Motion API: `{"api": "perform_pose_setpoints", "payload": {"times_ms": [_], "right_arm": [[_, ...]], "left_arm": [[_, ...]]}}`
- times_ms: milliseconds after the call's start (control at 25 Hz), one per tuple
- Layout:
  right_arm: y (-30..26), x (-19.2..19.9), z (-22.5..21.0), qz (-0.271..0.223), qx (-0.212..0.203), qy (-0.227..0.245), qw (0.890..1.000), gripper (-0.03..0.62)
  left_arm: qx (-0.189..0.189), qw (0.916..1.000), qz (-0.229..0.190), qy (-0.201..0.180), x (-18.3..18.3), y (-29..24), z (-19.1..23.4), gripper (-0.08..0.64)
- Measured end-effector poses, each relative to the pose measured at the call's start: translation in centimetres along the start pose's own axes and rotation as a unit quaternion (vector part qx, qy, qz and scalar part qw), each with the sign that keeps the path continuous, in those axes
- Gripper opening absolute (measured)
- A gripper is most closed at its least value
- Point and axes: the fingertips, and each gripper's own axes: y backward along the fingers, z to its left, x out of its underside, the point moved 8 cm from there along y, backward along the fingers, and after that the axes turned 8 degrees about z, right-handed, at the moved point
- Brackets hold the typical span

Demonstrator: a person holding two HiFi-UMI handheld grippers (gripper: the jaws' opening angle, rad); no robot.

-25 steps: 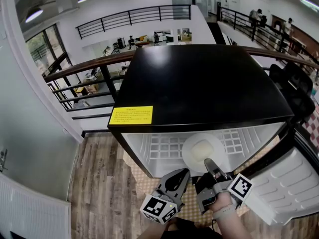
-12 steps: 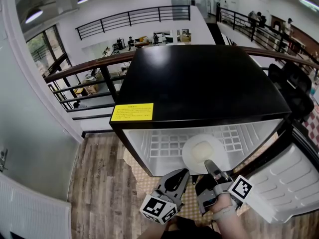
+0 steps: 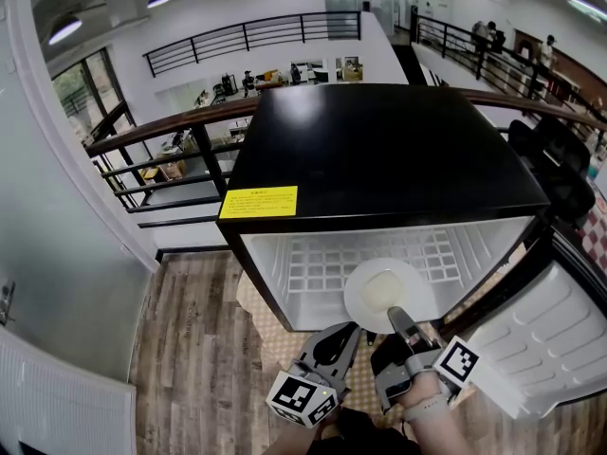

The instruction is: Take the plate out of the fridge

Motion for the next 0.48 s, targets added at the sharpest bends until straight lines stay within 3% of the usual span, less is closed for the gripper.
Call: {"api": "perform_pose_setpoints", "payload": {"times_ms": [480], "right_arm": [[1.4, 1.4, -0.2, 0.007, -0.011, 0.010, 1.000, 0.052]], "left_arm": [[0.004, 0.9999, 0.009, -0.007, 0.3, 1.7, -0.5, 0.018]]}}
